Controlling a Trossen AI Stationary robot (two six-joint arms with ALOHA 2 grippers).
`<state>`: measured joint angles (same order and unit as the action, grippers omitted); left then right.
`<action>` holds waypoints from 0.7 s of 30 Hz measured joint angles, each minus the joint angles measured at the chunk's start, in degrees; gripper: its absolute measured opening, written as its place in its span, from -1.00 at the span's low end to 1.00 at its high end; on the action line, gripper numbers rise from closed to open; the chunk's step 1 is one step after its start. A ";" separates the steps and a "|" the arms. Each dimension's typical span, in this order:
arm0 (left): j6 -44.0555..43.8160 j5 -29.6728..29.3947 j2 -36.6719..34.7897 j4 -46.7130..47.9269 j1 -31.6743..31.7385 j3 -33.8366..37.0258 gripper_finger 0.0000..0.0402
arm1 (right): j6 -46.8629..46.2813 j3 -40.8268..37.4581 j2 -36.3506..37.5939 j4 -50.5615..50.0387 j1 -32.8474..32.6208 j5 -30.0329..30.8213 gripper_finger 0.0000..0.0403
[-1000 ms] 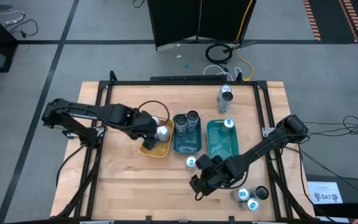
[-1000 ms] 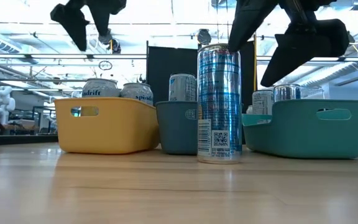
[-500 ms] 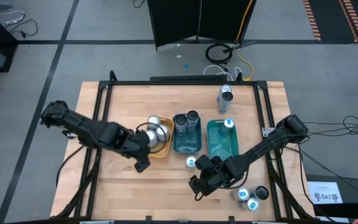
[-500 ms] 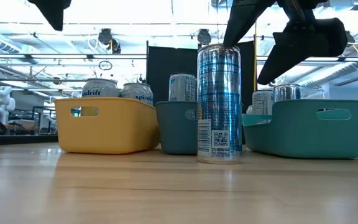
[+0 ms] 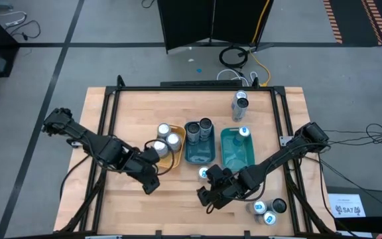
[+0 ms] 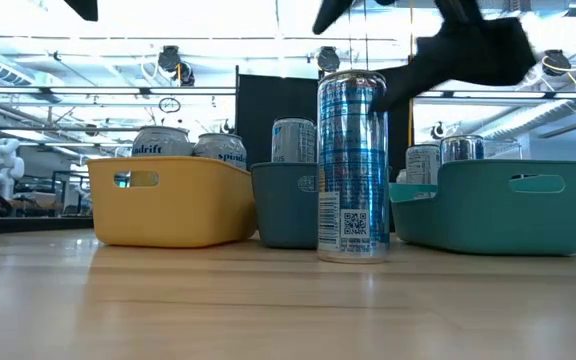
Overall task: Sort soda cans
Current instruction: Put the blue soda can into the green bin
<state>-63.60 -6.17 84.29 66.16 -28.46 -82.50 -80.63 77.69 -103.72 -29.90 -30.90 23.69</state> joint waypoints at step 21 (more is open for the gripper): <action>19.03 -5.89 0.00 -0.47 -2.55 0.00 0.74 | -0.56 12.29 0.87 -10.60 1.72 0.39 0.59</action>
<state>-44.58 -12.07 84.29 65.69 -31.01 -82.50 -81.19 89.98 -102.85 -40.50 -29.18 24.08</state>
